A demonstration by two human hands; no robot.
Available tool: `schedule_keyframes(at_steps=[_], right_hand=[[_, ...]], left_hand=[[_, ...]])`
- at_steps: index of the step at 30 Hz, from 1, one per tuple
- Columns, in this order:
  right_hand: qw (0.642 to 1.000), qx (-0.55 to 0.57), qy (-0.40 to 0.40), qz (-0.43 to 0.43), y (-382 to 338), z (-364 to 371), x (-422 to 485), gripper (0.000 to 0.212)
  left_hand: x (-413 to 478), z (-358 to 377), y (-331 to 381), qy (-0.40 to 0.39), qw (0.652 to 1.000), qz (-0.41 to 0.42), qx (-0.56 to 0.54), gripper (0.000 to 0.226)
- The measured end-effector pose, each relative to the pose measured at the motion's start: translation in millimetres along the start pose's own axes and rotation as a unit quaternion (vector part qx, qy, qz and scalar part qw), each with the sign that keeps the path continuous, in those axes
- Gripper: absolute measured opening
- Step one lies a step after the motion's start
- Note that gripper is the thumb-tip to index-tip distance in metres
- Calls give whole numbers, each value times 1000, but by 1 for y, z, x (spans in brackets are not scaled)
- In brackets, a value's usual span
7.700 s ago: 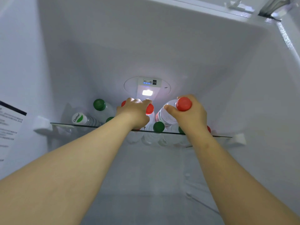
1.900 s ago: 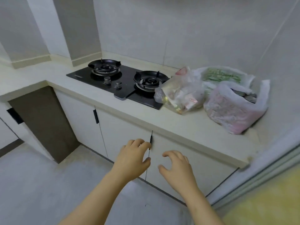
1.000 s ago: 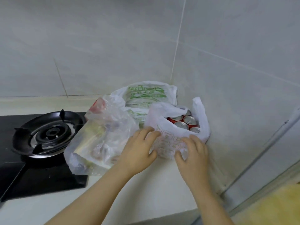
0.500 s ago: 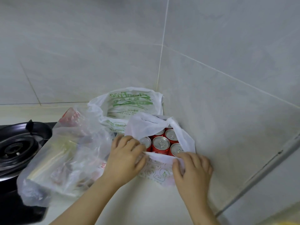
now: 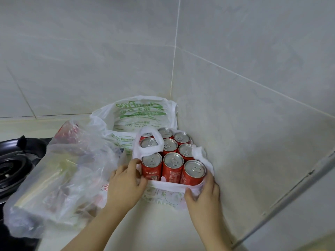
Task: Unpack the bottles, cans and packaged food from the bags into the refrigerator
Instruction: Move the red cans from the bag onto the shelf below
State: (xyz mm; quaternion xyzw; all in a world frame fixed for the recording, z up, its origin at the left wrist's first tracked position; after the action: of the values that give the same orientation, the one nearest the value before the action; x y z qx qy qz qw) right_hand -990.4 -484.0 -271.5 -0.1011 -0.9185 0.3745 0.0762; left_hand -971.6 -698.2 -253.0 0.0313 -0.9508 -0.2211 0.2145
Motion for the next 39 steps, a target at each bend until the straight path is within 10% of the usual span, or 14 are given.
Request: schedule_keyframes(at_steps=[6,12,17,20,25,34,39], right_hand=[[991,-36,-105,71,13,14,4,71],[994,-26,-87,67,9,8,5,73],[993,77,-68,58,1,8,4,74],[991,85,-74,65,1,9,5,72],[992,67,-78,74,3,10,5,62],[995,23,-69,69,13,17,9,64],[995,-13,-63,75,18,22,8,69]], left_hand=[[16,24,-23,-178,976,-127,-5,41],[47,-8,-18,59,953,-124,-270,44],[72,-11,2,42,937,-8,-347,50],[81,-10,-9,96,937,-102,-319,18],[92,0,-31,153,866,-276,-387,41],[81,71,-73,-3,851,-389,-354,81],[53,99,-73,-169,938,-184,-240,34]])
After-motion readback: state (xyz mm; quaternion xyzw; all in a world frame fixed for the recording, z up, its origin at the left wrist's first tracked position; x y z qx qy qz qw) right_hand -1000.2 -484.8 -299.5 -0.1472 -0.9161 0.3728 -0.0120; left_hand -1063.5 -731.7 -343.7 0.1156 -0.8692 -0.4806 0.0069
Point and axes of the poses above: each hand's wrist, its own x-axis towards the middle knuckle, its own z-axis out of the palm, y = z × x, the point moved 5 cm from there along x, towards the middle knuckle, and after that the axes turned 11 degrees about z, right-handed, at the moved point
